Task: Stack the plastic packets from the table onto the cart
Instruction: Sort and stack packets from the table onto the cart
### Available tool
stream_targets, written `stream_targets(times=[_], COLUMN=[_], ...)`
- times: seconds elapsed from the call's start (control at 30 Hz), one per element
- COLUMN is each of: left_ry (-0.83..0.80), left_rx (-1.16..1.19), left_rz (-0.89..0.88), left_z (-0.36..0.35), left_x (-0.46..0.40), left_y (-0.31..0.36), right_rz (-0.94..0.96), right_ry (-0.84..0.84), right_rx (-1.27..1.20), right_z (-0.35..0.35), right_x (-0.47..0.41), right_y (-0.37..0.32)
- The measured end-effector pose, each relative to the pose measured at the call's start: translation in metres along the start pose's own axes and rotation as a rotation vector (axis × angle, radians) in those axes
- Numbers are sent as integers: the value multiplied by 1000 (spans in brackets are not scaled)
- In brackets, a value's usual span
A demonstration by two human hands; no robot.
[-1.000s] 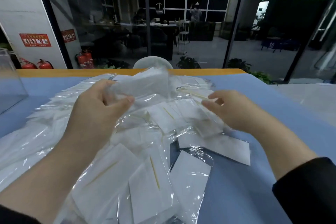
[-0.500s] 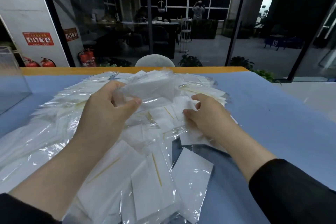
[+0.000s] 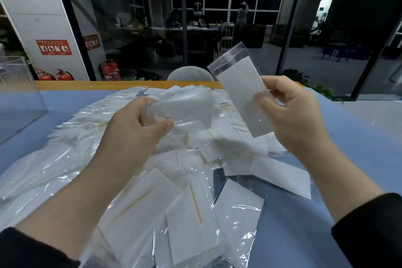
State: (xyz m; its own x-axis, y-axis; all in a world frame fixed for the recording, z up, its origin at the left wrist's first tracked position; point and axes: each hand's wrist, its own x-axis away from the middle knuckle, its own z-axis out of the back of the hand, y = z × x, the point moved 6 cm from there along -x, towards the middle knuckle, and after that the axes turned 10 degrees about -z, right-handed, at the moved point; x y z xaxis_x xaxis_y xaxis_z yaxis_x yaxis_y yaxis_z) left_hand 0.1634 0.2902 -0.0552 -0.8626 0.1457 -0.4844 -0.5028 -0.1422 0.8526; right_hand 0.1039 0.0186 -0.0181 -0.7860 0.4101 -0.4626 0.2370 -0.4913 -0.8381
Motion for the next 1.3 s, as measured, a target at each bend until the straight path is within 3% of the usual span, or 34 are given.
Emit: stream_targets(times=[0.13, 0.27, 0.4, 0.5, 0.6, 0.77, 0.9, 1.03, 1.13, 1.2, 1.3], left_ry=[-2, -35, -145, -192, -210, -264, -316, -302, -300, -300, -297], left_rx=[-50, -53, -126, -134, -117, -76, -302, -295, -283, -284, -278], left_rz=[8, 36, 19, 16, 44, 139, 52, 43, 28, 13, -4], left_z=[1, 2, -6, -13, -18, -27, -30, -28, -27, -26, -24], left_x=[-1, -2, 0, 4, 8, 20, 16, 13, 13, 12, 11], left_y=[-3, -6, -7, -3, 0, 3, 4, 1, -3, -4, -4], right_rz=[137, 130, 149, -29, -158, -67, 33, 92, 113, -2, -185], right_ry=[-227, -400, -305, -208, -219, -297, -381, -519, -368, -252, -303], right_rx=[132, 291, 378, 415, 381, 420, 512, 497, 394, 297, 169], right_z=[-20, -43, -47, -41, -37, -49, -54, -58, -47, -35, -33], right_x=[11, 16, 15, 5, 3, 11, 17, 26, 19, 11, 8], right_y=[-7, 9, 17, 35, 45, 34, 25, 17, 19, 28, 42])
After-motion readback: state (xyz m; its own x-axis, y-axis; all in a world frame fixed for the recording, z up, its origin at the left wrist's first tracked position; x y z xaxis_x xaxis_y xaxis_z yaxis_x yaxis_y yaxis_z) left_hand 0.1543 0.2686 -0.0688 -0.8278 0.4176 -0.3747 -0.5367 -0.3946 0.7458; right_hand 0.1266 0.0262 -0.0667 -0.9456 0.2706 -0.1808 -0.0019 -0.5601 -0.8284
